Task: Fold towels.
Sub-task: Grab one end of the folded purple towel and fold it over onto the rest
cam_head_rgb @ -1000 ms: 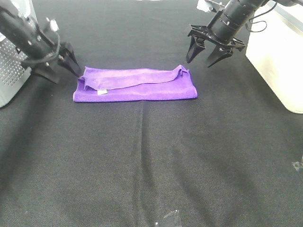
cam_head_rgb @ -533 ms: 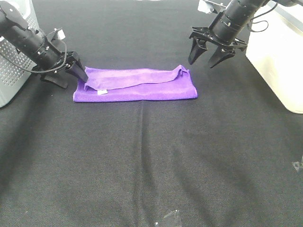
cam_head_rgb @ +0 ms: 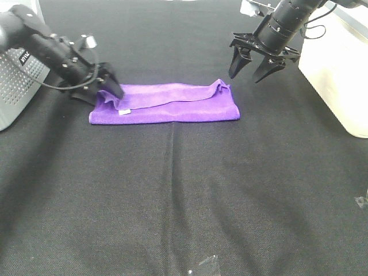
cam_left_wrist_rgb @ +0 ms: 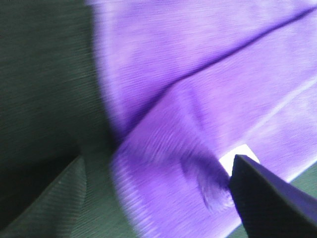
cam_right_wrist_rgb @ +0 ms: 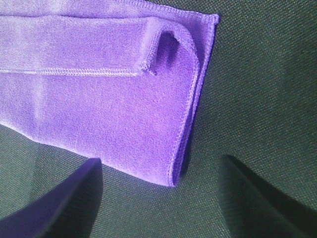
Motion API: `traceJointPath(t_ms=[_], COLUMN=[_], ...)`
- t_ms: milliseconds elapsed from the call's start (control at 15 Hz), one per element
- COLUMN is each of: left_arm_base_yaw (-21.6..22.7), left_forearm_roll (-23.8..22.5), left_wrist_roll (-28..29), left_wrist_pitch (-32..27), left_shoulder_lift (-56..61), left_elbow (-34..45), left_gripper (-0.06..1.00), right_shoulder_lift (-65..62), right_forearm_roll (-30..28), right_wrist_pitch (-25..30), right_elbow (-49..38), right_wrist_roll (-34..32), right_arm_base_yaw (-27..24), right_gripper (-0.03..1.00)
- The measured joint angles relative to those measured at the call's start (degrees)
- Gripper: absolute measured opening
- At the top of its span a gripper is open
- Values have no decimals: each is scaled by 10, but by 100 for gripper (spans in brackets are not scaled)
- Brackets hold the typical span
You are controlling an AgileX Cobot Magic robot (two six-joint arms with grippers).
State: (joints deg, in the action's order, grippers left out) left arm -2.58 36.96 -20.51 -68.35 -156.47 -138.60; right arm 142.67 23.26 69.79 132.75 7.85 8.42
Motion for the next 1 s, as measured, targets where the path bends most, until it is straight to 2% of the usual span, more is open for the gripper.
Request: traceJointPath(t_ms=[267,333,400,467,533,600,867,1000], left_arm_base_yaw=[-28,-28,-28,-28,-30,-31,-32,-28], left_forearm_roll=[18,19,15,4,-14,-22,-49,-89], left_wrist_roll=[-1,-1,-1,-2,-5,-9,-16,-17], left_wrist_pitch=[2,3,6,10,13,14,11,-6], left_shoulder_lift=[-10,-13,-14,-15,-15,-15,3,23], left_elbow=[-3,-3,-3,-3,-3,-3,2,9], left_gripper=[70,64,53,36,15,7,7,7], right_shoulder_lift=[0,0,0,0,0,0,-3,-15], right_forearm_roll=[0,0,0,0,0,0,-2,-17], right_wrist_pitch=[0,0,0,0,0,0,0,1], right_elbow=[0,0,0,0,0,0,0,0], right_wrist_roll=[0,0,0,0,0,0,0,0], right_arm_base_yaw=[0,0,0,0,0,0,0,0], right_gripper=[65,65,65,65,65,65,65,65])
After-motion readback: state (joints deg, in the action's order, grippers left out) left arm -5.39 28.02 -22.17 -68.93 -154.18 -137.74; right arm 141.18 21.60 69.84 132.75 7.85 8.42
